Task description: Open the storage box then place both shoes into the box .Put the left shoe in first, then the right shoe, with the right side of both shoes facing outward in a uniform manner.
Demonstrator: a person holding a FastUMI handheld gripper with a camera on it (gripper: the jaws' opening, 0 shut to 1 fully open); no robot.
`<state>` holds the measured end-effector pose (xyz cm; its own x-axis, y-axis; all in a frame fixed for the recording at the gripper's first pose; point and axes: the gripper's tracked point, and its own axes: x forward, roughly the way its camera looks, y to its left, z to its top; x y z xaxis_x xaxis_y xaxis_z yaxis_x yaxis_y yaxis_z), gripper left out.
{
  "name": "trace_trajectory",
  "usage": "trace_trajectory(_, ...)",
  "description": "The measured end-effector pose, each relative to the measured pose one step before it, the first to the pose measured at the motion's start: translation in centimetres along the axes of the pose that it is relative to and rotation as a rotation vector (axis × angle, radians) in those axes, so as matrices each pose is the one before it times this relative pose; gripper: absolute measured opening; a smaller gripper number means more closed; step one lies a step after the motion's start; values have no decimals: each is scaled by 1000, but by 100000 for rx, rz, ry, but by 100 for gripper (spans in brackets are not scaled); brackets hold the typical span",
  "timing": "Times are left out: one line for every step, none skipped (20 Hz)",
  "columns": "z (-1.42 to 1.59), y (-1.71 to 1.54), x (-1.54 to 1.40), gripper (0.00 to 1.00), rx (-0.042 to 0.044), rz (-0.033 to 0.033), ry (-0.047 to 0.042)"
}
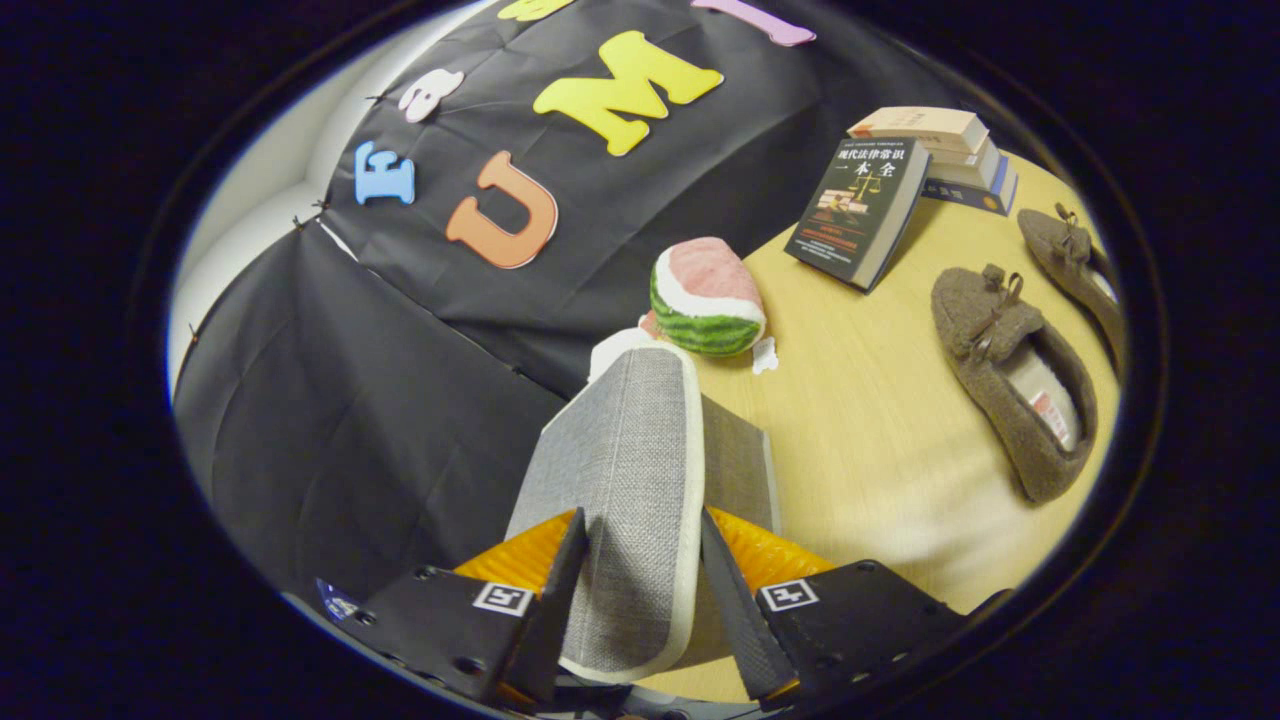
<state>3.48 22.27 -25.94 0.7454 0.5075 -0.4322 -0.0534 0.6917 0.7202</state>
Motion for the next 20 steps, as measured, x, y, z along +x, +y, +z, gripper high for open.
trace_trajectory(681,-183,148,48,358,-2109,-2246)
trace_trajectory(918,-107,-807,29,595,-453,-1441)
trace_trajectory(-398,798,-22,9,110,1403,2073)
trace_trajectory(273,410,826,6,-955,-847,1062)
trace_trajectory(434,566,-2321,5,-729,480,228)
trace_trajectory(-549,609,2274,0,-2348,-50,-268)
trace_trajectory(642,789,-1560,0,-2253,728,-434)
trace_trajectory(507,942,-22,0,-2401,891,-458)
trace_trajectory(743,1076,-602,0,-2456,1016,-1066)
trace_trajectory(929,1253,-351,0,-2284,1192,-1135)
trace_trajectory(820,1538,-228,0,-2411,1688,-976)
trace_trajectory(726,1628,-216,0,-2986,1981,-335)
trace_trajectory(775,1800,-69,0,-3598,1841,-592)
trace_trajectory(679,1852,-4,0,-3542,2030,-441)
trace_trajectory(451,1929,349,0,-3099,2300,-118)
trace_trajectory(225,1639,524,0,-2910,2280,465)
trace_trajectory(304,1604,625,0,-2912,1750,223)
trace_trajectory(223,1430,608,0,-3528,1311,191)
trace_trajectory(224,1261,725,0,-3294,1024,-59)
trace_trajectory(47,1099,755,0,-2564,998,-23)
